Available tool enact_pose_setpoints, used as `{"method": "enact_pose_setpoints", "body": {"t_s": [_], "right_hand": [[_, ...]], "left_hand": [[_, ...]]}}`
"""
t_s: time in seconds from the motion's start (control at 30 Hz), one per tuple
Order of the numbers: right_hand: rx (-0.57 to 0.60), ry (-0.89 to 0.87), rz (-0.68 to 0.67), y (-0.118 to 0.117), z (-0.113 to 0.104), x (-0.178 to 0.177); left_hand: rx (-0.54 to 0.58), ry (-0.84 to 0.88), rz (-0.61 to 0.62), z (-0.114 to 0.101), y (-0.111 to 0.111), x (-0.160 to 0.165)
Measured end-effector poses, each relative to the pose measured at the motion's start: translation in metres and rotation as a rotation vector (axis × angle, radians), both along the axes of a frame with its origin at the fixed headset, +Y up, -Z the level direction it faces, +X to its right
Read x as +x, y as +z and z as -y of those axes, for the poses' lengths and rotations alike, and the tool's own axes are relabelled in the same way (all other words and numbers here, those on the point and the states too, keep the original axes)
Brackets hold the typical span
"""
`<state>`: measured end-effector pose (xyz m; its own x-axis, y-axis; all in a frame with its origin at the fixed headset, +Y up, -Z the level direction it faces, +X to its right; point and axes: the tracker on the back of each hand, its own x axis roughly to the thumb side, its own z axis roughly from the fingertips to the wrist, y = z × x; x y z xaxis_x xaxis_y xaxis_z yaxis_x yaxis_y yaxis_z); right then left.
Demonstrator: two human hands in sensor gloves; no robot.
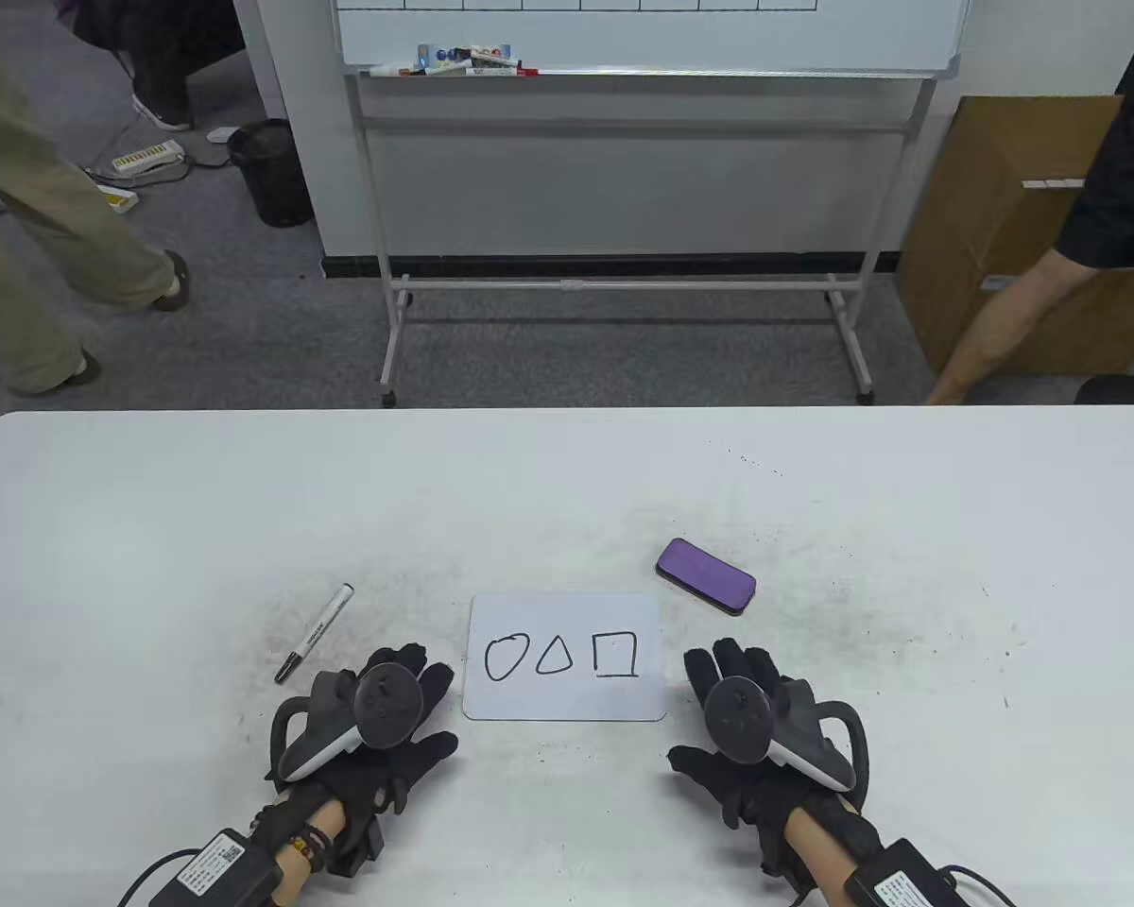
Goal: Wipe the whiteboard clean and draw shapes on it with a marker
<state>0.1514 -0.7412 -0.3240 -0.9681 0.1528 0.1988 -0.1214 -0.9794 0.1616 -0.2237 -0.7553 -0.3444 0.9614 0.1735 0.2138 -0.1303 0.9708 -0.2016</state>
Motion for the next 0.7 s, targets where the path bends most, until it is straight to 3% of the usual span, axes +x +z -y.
{"method": "enact_pose_setpoints", "body": {"t_s": [0.7], "right_hand": [[-0.036,-0.031,0.021,-0.0050,0.0031,0.0016]], "left_hand": [[-0.014,0.014,0.012,0.0003,0.0001,0.0005]]}}
